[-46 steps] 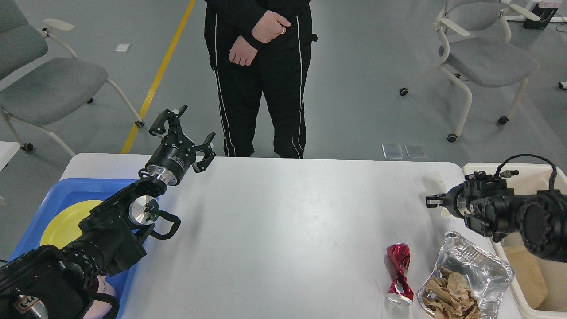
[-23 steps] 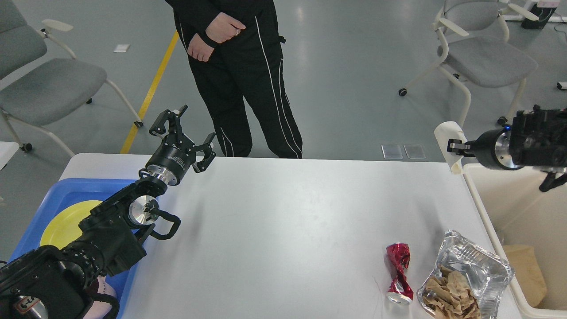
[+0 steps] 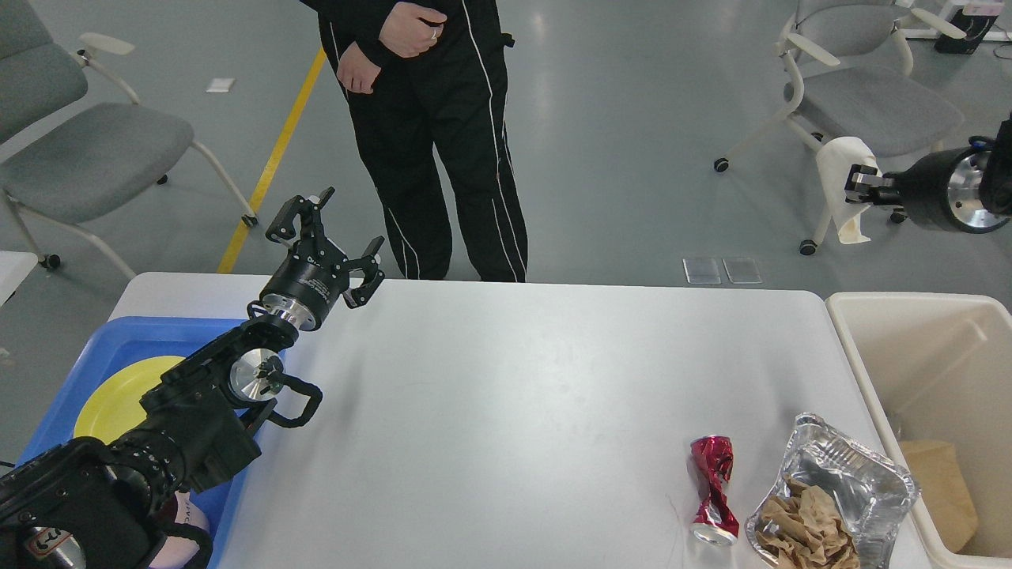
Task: Tidy desktop
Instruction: 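Carry the second cup with the right gripper into the bin, then move the right gripper over the foil snack bag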
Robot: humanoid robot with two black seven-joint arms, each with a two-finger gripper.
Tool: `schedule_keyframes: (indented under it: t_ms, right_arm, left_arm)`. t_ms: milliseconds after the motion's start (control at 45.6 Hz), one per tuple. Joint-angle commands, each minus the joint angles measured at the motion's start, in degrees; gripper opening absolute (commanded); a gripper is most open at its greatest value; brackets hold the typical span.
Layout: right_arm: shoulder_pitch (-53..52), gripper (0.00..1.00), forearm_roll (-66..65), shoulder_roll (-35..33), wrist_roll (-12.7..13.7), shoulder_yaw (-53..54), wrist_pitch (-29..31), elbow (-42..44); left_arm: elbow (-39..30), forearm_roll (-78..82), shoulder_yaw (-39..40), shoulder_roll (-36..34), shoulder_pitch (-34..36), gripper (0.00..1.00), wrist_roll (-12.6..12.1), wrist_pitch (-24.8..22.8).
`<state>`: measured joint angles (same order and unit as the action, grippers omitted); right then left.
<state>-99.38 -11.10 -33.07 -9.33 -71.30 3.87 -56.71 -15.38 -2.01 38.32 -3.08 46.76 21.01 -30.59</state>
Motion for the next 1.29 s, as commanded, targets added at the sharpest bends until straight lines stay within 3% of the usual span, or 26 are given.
schedule_keyframes:
  t_ms: [0,351,372,394,482,504,526,986,1095,1271]
  right_arm:
    - [12.61,0.0,0.64,0.03,0.1,0.99,-0.27,11.34]
    - [41.71,0.0,0.56,0.38,0.37,7.4,-0.36,30.07]
    - [42.86,0.07,0.56,0.47,0.37,7.93,-0.35,30.95]
    - [44.0,0.21,0.56,0.64,0.37,8.54,-0.44,31.74]
    - [47.17,0.88,0.65,1.08,0.28,11.27,-1.23,34.11]
    - [47.7,0.98,0.65,1.26,0.28,12.14,-1.32,34.29]
    - [48.05,1.0,0.65,1.35,0.37,12.94,-1.32,34.29]
    - [49.11,1.0,1.08,1.96,0.37,16.02,-0.18,33.59]
    - [45.51,1.0,1.26,3.02,0.37,15.49,0.61,32.45]
    - [33.48,1.0,1.26,7.4,0.37,12.51,7.46,26.83]
  left_arm:
    - [0.0,-0.01,0.0,0.0,0.0,0.96,0.0,0.0]
    - [0.0,-0.01,0.0,0.0,0.0,0.96,0.0,0.0]
    - [0.0,0.08,0.0,0.0,0.0,0.96,0.0,0.0]
    - [-0.09,-0.01,0.0,0.0,0.0,0.96,0.0,0.0]
    - [0.0,0.08,0.0,0.0,0.0,0.96,0.0,0.0]
    - [-0.09,-0.01,0.0,0.0,0.0,0.96,0.0,0.0]
    - [0.0,-0.01,0.0,0.0,0.0,0.96,0.0,0.0]
    - [0.0,-0.01,0.0,0.0,0.0,0.96,0.0,0.0]
    - [0.0,0.08,0.0,0.0,0.0,0.96,0.0,0.0]
    - [0.0,0.08,0.0,0.0,0.0,0.96,0.0,0.0]
